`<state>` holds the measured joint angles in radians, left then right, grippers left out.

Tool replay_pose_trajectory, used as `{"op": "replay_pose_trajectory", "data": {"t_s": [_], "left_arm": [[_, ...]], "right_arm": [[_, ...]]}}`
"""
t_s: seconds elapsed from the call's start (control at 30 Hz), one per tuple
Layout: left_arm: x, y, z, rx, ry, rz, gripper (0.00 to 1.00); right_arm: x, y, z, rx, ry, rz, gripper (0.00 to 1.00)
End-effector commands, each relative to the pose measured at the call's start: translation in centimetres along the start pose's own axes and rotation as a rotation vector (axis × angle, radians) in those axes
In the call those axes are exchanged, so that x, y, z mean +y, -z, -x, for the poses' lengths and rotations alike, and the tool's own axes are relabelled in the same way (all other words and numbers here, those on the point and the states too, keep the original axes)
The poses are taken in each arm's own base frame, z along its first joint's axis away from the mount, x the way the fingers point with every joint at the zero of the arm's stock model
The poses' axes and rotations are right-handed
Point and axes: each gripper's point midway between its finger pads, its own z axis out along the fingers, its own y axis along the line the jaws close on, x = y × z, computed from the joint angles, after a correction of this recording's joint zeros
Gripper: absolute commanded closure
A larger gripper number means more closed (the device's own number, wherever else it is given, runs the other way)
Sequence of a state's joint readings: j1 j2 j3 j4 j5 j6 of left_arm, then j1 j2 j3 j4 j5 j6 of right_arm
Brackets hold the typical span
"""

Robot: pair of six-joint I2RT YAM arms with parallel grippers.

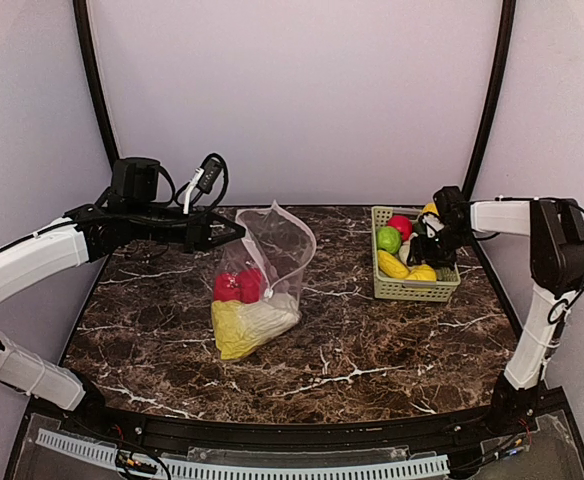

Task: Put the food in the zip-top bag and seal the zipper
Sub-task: Adjust the bin at the corner of the board, then pick up the fake vegetable from the bin.

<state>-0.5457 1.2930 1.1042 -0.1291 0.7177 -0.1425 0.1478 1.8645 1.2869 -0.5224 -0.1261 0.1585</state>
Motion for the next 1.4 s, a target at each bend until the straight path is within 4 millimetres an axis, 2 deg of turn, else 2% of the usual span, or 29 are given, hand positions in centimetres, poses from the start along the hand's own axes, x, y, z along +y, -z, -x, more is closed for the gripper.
{"op": "replay_pose_trajectory", "data": {"t_s": [0.0,0.1,0.23,0.43,0.6,0.8,1.07,1.23,1.37], "left_arm": [[-0.4,0.5,0.2,-0.006,0.0,-0.006,0.99],[-0.3,0.4,0.1,-0.002,0.005,-0.006,0.99],[-0.1,0.3,-0.1,0.004,0.009,-0.005,0.99],[0.1,0.1,-0.2,0.01,0.014,-0.003,0.99],[0.0,0.1,-0.2,0.009,0.015,-0.004,0.99],[0.2,0.1,-0.3,0.011,0.017,0.0,0.99],[0.3,0.0,-0.4,0.015,0.019,0.007,0.99],[0.3,0.0,-0.4,0.014,0.021,0.001,0.99],[-0.1,0.0,-0.3,0.01,0.023,-0.017,0.99]], "right_arm": [[-0.3,-0.6,1.5,-0.036,0.025,-0.013,0.32],[-0.3,-1.2,1.7,-0.031,0.043,-0.014,0.34],[-0.5,-1.6,1.8,-0.026,0.057,-0.021,0.41],[0.0,0.8,2.3,-0.071,0.094,-0.015,0.5],[0.6,3.9,2.6,-0.123,0.107,-0.009,0.54],[1.9,8.0,4.1,-0.224,0.123,0.029,0.53],[3.2,12.1,5.1,-0.297,0.141,0.071,0.53],[5.7,16.8,5.3,-0.368,0.14,0.148,0.52],[9.8,20.5,3.7,-0.386,0.166,0.25,0.52]]}}
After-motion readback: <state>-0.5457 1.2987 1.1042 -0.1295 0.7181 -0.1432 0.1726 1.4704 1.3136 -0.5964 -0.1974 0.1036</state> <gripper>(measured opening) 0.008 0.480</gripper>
